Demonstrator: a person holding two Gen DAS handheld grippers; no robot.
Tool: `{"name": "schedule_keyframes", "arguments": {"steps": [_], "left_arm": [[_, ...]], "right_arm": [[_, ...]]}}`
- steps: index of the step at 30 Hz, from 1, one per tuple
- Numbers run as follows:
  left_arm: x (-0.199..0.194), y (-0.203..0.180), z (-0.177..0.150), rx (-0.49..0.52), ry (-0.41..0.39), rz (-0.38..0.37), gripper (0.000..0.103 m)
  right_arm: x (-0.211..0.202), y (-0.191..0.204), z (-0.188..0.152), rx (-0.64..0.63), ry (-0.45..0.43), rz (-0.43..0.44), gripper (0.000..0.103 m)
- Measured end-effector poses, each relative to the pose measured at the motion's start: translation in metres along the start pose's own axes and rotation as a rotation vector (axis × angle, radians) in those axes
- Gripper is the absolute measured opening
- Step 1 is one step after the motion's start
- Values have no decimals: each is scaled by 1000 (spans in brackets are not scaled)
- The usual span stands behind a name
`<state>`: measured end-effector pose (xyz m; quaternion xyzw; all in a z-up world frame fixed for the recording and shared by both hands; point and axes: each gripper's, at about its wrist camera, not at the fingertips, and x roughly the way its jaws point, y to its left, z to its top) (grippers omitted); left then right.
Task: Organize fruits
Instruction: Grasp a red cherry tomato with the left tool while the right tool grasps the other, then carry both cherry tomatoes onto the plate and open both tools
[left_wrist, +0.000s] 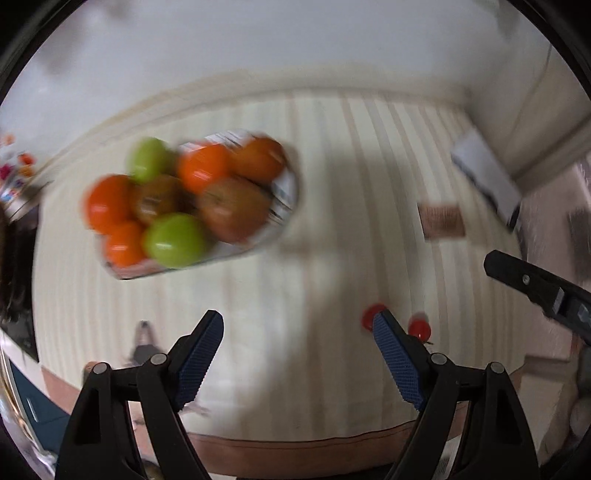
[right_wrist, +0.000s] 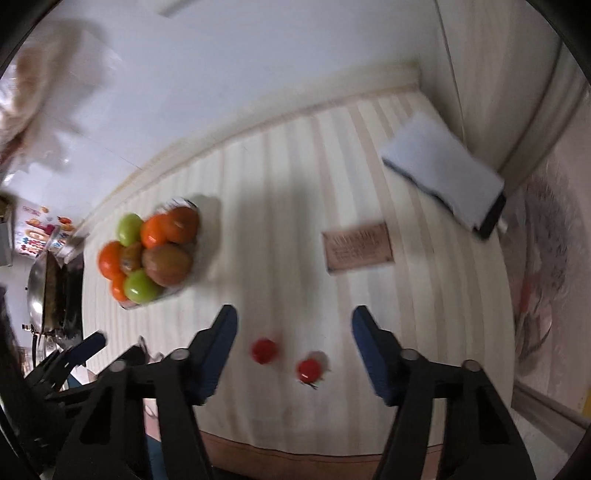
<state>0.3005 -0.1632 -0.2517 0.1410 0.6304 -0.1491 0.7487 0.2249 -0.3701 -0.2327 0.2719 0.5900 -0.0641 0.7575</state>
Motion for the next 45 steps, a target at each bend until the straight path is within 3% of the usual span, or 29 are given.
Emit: {"name": "schedule_keyframes", "arguments": {"steps": [4,9,12,14,19,22,33,40,45], "left_arm": [[44,-31,5,72,89,-25,74],[73,-55,8,128,137,-47,70],[88,-63,6,138,178,-67,58],[94,-68,5,149,190,-68,44],[95,-75,-1,166,175,-80,27],[93,-69,-4,142,175,-80,27],[76,14,-23,-26,189,-57,27],[76,42,-30,-137,198,-82,27],[68,59,-29,-175,178,-100,27]], "right_arm": [[33,-25,-17,56,72,31,51],[55,-48,-36,119,118,40,50],[59,-52,-41,131,131,43,50],[62,-52,-44,125,138,38,50],[70,-45,-46,112,157,42,50],[73,-40,-43,109,163,49,50],[93,-9,-52,34,207,65,50],[114,10,-60,-54,194,-8,29],[117,25,-61,-130,171,-63,28]]}}
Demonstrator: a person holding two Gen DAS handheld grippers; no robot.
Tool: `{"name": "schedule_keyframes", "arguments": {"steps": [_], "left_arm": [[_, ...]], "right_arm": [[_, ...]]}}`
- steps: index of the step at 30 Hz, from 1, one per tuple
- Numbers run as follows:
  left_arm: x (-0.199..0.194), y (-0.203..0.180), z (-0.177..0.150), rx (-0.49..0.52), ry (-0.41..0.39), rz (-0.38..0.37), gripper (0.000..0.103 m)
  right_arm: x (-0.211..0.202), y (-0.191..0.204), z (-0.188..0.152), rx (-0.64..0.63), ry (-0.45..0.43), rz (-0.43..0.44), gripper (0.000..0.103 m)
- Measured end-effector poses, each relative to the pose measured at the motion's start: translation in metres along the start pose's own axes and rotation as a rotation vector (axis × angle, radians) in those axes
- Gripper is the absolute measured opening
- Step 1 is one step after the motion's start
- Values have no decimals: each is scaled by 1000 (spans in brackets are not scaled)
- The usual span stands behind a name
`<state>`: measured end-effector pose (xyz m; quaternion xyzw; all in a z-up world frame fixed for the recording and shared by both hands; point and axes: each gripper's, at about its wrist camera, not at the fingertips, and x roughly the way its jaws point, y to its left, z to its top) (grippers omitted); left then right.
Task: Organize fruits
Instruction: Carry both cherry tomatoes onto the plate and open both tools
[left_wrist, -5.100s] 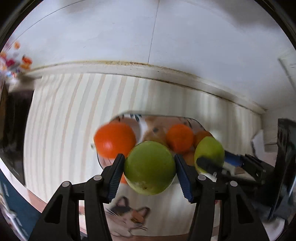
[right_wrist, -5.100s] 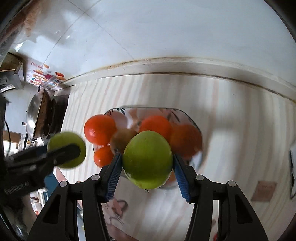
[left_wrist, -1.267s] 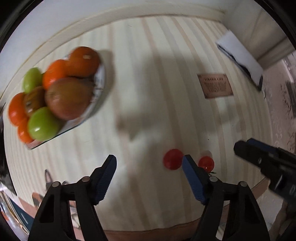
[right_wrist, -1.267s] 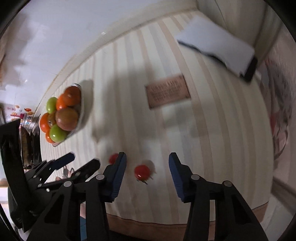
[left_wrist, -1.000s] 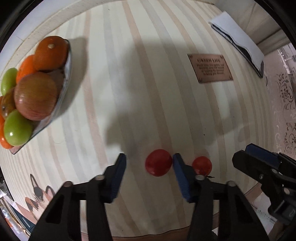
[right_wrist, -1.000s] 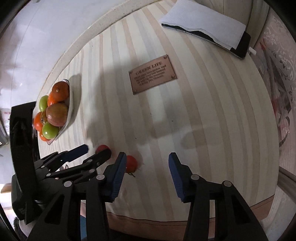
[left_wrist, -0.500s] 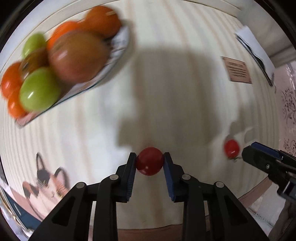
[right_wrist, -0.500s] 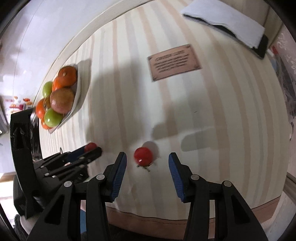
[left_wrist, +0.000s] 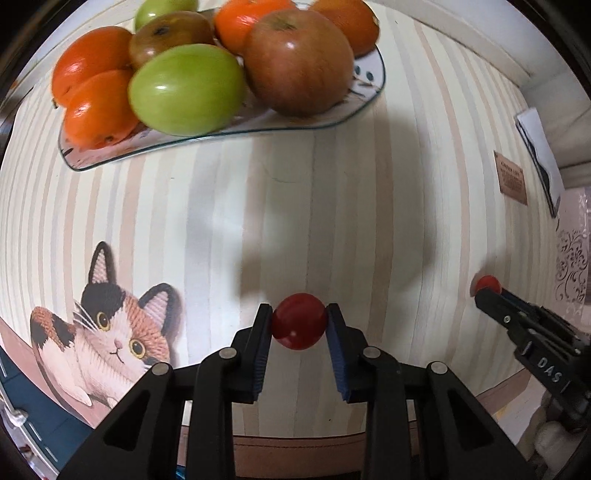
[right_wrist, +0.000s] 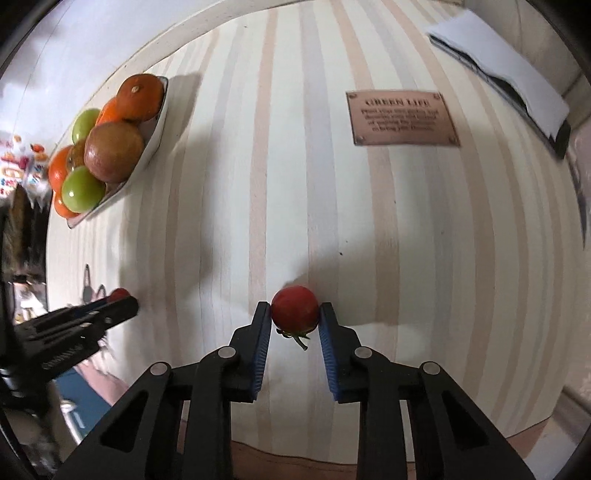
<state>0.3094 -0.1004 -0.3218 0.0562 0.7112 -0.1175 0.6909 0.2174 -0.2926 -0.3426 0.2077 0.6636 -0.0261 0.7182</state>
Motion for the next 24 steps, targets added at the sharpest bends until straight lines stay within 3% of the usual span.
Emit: {"name": "schedule_keyframes", "arguments": {"steps": [7,10,14,17,24], "left_arm": [[-40,35,2,-83,-69,-56,26],[-61,67,-12,-133,-109,-81,27],[-89,109,-7,-205,-161,-98,27],[-104,139,3,-255,-194,-88,27],[-97,183,47,-345,-204,-70,27]], "right_arm": [[-9,43,10,-58,-19,67,28],[-15,67,17,-98,-29,105,28],[-21,110,34,-165,-37,164,28],[-26,136,52,-207,-49,192,28],[-33,190,106,-272,-82,218,28]]}}
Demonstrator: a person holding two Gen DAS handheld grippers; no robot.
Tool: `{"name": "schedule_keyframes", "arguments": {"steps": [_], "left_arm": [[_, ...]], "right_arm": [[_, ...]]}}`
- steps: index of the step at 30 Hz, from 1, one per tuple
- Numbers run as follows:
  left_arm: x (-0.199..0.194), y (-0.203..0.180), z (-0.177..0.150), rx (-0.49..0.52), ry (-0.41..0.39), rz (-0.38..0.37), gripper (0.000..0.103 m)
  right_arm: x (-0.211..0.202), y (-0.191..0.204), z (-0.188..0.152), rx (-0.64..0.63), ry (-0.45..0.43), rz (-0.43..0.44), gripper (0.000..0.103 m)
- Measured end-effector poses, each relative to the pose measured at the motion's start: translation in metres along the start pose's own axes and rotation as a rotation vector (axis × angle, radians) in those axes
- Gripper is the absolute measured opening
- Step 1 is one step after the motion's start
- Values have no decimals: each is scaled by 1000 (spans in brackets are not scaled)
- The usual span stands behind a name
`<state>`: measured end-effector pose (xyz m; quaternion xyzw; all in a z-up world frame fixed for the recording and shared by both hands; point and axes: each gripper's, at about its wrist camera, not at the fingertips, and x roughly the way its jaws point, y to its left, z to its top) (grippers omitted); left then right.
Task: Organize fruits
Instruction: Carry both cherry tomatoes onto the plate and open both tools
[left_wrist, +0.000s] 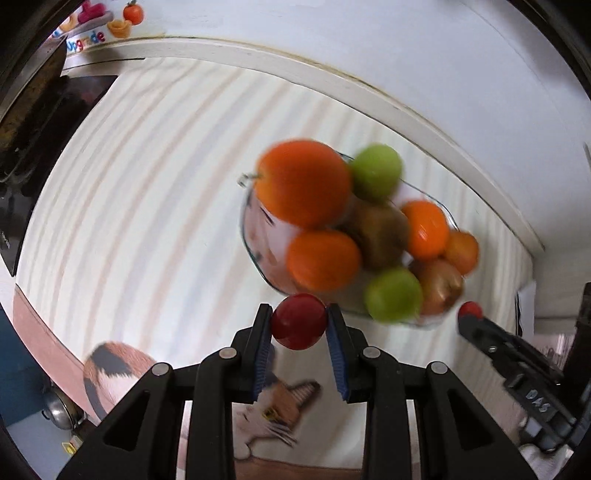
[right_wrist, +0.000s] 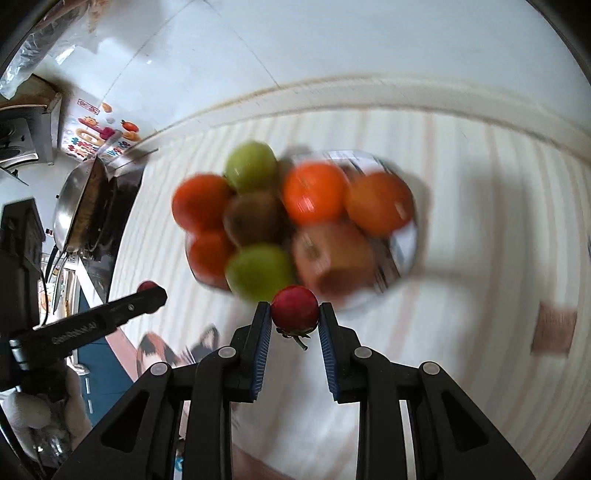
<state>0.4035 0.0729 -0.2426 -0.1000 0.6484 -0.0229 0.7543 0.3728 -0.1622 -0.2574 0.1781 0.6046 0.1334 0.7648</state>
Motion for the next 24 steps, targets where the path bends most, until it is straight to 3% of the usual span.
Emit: {"name": "schedule_keyframes", "arguments": {"steps": [7,10,20,24], "left_arm": [[27,33,36,-80,62,-26,27],[35,42,43,-105,94,-51,27],[54,47,44,-145,157,-106,27],[59,45,47,-159,176,-105,29]], "right_arm": [[40,29,44,5,91,76,28],[56,34,46,16,139,108,28],[80,52,59,-23,214,75,29],[81,53,63,-10,218,45,37]]}}
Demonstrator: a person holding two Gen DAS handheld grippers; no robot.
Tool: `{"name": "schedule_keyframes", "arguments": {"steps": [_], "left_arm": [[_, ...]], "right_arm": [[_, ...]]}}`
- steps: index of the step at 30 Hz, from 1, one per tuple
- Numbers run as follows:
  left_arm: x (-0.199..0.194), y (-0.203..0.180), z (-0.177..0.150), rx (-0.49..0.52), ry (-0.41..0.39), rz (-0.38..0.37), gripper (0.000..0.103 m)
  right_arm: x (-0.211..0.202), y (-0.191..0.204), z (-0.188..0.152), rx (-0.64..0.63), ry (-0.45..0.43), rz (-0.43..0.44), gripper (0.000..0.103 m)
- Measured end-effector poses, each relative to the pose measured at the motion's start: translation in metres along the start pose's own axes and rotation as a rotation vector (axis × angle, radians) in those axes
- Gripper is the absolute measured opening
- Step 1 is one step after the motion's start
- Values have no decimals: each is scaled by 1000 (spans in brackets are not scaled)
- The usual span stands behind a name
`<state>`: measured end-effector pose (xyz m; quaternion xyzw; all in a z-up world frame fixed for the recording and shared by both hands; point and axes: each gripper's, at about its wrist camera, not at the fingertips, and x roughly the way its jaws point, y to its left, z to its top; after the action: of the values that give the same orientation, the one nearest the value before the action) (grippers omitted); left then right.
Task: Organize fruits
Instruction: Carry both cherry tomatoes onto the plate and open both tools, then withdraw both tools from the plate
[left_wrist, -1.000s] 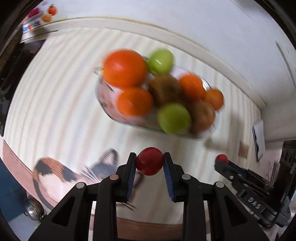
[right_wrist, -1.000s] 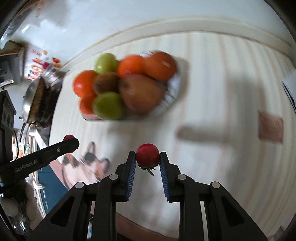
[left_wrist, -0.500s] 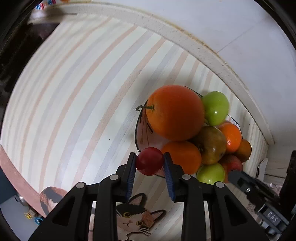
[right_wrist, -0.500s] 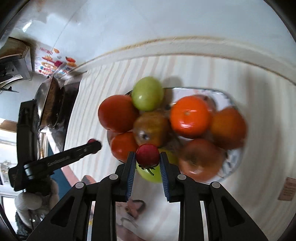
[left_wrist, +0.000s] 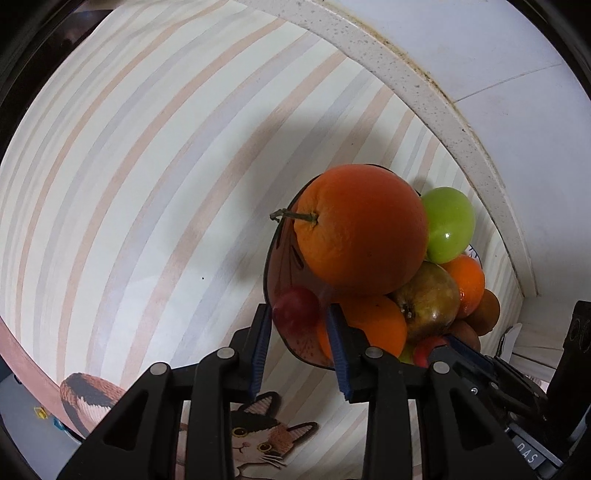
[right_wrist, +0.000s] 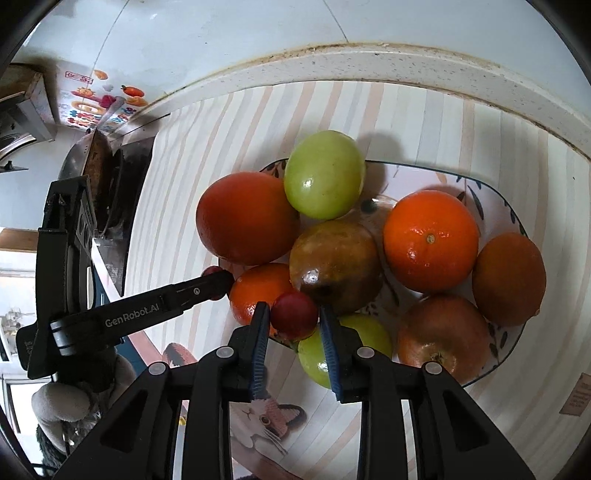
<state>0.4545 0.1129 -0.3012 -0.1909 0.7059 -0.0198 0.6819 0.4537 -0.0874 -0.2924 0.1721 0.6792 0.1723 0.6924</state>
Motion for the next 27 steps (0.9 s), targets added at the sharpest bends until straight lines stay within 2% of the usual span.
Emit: {"name": "schedule_keyframes", "arguments": {"steps": [2,6,9,11,12,14,17,20,21,27], "left_arm": [[0,0,0,-2,5,6,30],[1,-3,-1,10,1,23,35],[-1,-3,-3,18,-6,32,48],[-5,-1,-5,17,-13,15,70],[-8,0,-7,18,-19,19,75],[-16,1,-12,28,-46,33,83],[-28,0,-25,59,-92,88,85],[-42,-6,-45,102,-158,156,95],[-48,-9,-55,116,-187,181,95],[-75,-26,-95,156,-293,232,95]], "right_arm": [[-2,-1,1,8,-7,-7,42],[-7,-3,1,22,-19,-12,42],[-14,-3,-2,23,-36,-28,50],[-22,0,-5,17,-63,-49,64],[-26,1,-7,11,-75,-58,68],[-37,6,-12,-12,-113,-96,82],[-53,10,-24,-41,-168,-199,91],[-65,11,-39,-79,-214,-320,92],[-69,11,-45,-91,-229,-352,92],[-91,5,-71,-127,-277,-417,95]]}}
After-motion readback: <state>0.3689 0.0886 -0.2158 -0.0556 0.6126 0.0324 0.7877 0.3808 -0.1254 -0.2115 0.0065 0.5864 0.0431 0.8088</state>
